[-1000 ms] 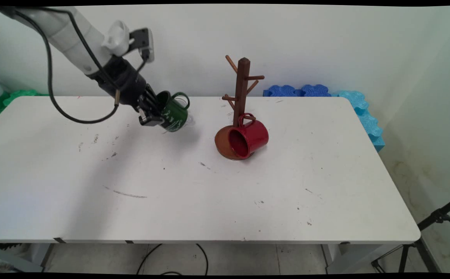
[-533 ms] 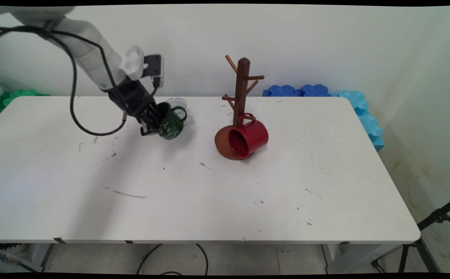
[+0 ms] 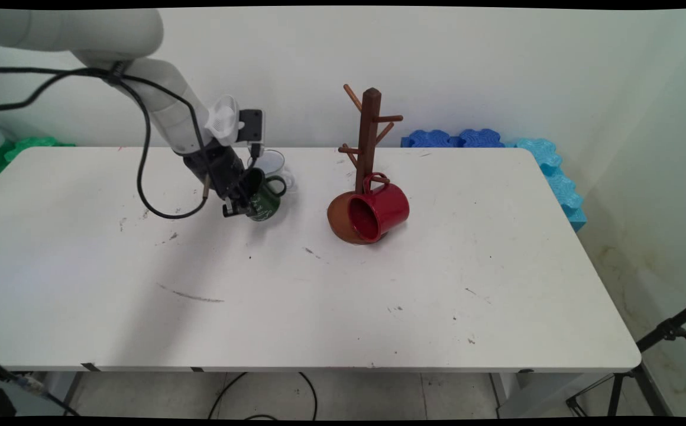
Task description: Place the picked object on the table
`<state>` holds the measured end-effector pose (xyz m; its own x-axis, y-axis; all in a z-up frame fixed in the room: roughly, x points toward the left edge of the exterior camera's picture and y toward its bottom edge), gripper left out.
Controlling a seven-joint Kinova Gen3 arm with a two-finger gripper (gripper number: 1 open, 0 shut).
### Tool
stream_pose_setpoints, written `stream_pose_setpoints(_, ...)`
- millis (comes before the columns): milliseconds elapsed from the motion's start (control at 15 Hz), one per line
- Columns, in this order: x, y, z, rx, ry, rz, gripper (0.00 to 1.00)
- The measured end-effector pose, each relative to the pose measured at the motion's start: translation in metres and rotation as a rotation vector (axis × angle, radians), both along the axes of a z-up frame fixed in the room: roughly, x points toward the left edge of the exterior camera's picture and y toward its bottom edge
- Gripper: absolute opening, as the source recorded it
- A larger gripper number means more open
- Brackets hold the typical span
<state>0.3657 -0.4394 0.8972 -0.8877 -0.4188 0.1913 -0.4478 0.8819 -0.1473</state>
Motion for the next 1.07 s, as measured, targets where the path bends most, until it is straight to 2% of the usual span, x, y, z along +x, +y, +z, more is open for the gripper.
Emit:
stream_pose_setpoints(533, -0.004, -0.012, -0.024, 0.010, -0.037, -0.002, 0.00)
stream_pose_setpoints(1067, -0.009, -0.018, -0.036, 0.016, -0.048, -0.002, 0.00)
